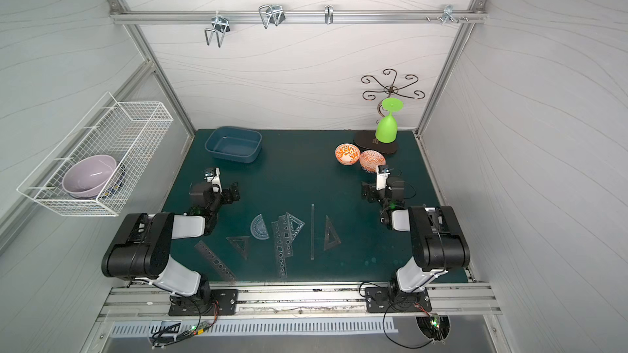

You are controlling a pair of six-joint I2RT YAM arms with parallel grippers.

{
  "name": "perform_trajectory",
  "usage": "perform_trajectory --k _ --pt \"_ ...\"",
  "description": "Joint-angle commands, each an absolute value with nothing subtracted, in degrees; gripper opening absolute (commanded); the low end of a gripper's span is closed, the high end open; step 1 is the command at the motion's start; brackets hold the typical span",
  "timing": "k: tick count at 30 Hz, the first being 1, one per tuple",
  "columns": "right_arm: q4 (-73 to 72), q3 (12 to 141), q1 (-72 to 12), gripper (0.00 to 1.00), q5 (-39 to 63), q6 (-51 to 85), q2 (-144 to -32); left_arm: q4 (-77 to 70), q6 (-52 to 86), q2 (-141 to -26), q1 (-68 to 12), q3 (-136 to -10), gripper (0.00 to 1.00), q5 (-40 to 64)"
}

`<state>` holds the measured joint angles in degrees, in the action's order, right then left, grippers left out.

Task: Put the scattered rulers into the storage box
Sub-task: Move the storage box to the center of the board.

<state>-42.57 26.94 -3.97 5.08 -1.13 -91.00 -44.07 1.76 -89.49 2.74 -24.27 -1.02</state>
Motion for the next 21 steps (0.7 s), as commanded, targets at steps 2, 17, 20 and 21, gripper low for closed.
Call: perform_trajectory --k 2,17,20,21 --pt "-43.4 26.4 -3.6 0.99 6.0 -1.5 -90.0 -46.8 1.9 -88.8 2.9 -24.5 1.00 -0.5" --pt "-1.2 45.4 -15.4 0.99 -18.3 15.1 -76.7 -12.6 8.6 -76.0 -0.3 -39.0 1.00 -29.6" --pt "3.1 51.8 -23.8 0.99 -20.0 18.1 -77.1 0.5 10.5 -79.3 -0.3 -49.7 1.00 -29.8" --pt "3.9 53.6 -26.8 0.99 -22.0 17.9 -77.7 4.2 11.5 -81.7 -0.4 -53.8 1.00 -28.8"
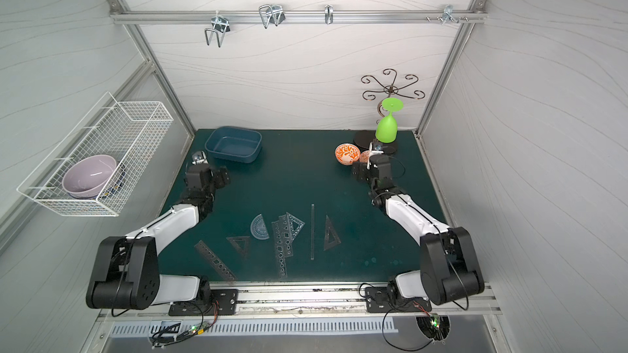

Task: Put the scattered rulers into the storage box
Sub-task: Move the storage box to the center of the board.

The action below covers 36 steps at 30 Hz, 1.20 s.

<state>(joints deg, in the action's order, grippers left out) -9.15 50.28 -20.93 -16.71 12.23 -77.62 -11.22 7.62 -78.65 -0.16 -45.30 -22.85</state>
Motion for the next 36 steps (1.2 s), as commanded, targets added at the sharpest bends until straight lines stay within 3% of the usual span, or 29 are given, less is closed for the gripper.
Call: perform_trajectory --k 1,6,14,23,36 --pt "5.8 55.9 -29.7 0.99 -23.8 18.4 -78.7 8.3 12.1 -84.5 -0.4 -58.4 1.00 -28.0" --pt "10.5 65.4 -35.3 0.99 -16.7 20.2 -84.6 21.6 11.9 -97.7 -0.2 -78.7 0.99 -24.8" --pt "10.6 79.0 -35.6 0.99 -7.0 12.3 -97.2 46.1 9.2 -122.6 0.8 -118.3 0.73 -10.8" --pt "10.5 89.7 -32.7 0.99 5.6 13.6 -109.3 46.3 7.8 -126.5 3.2 -125.5 0.73 -8.0" --pt "14.3 103.1 -31.7 0.99 14.1 13.3 -120.6 46.1 6.0 -134.7 8.9 -136.0 0.75 -5.7"
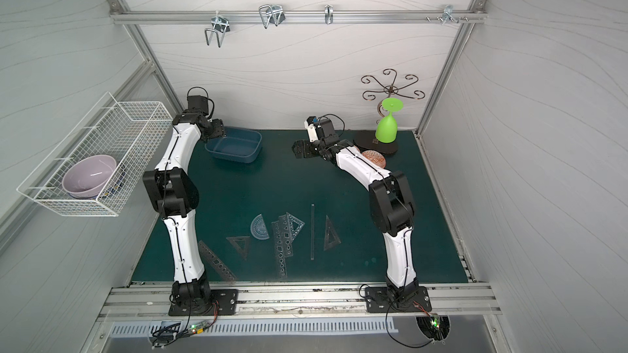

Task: Put the scattered rulers into the storage box
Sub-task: Move the storage box to the center of the board.

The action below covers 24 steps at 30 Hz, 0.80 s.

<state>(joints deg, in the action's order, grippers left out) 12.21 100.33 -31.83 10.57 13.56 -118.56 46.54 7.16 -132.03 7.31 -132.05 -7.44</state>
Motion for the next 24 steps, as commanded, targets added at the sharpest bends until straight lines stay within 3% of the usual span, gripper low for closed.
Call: perform_trajectory --k 1,17,24 --pt "14.3 104.0 -31.7 0.99 15.0 13.4 -121.4 45.8 6.3 -135.9 9.7 -137.3 0.75 -4.7" --pt "13.0 105.4 -31.1 0.99 19.1 14.4 -126.2 36.0 6.1 -144.8 14.8 -143.4 0.80 -1.9" --pt "12.8 106.3 -30.4 0.99 21.1 15.6 -127.6 35.3 7.0 -144.9 14.9 -140.1 0.71 -1.3"
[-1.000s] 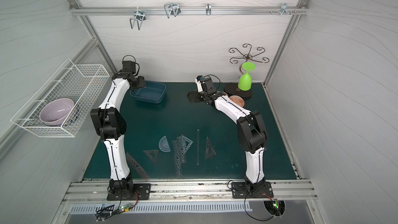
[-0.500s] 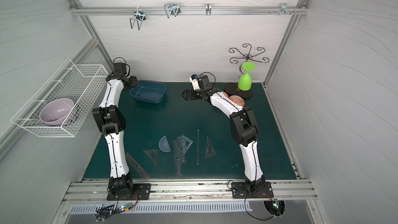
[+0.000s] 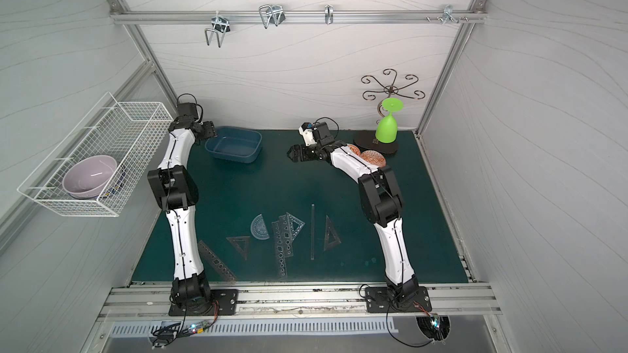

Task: Put the scattered rulers into the storage box
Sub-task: Move the storage box to the center of the board.

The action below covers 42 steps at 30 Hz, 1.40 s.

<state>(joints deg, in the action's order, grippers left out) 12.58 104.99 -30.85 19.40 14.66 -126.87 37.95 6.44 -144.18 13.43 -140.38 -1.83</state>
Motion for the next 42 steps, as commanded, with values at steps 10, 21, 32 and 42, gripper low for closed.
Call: perform_trajectory --k 10,21,32,42 --pt "11.7 105.1 -29.7 0.99 22.3 16.3 -126.9 34.6 8.1 -142.9 14.8 -136.0 0.62 -2.5" --pt "10.6 103.7 -29.3 0.99 23.1 17.0 -125.6 35.1 8.6 -142.4 14.3 -133.2 0.52 -2.9" --pt "10.1 103.1 -29.4 0.99 23.7 17.6 -125.0 36.1 8.1 -142.1 12.1 -132.6 0.37 -2.4" --pt "9.8 102.2 -29.3 0.99 23.4 17.6 -123.9 36.7 8.6 -140.7 10.9 -130.3 0.32 -2.6"
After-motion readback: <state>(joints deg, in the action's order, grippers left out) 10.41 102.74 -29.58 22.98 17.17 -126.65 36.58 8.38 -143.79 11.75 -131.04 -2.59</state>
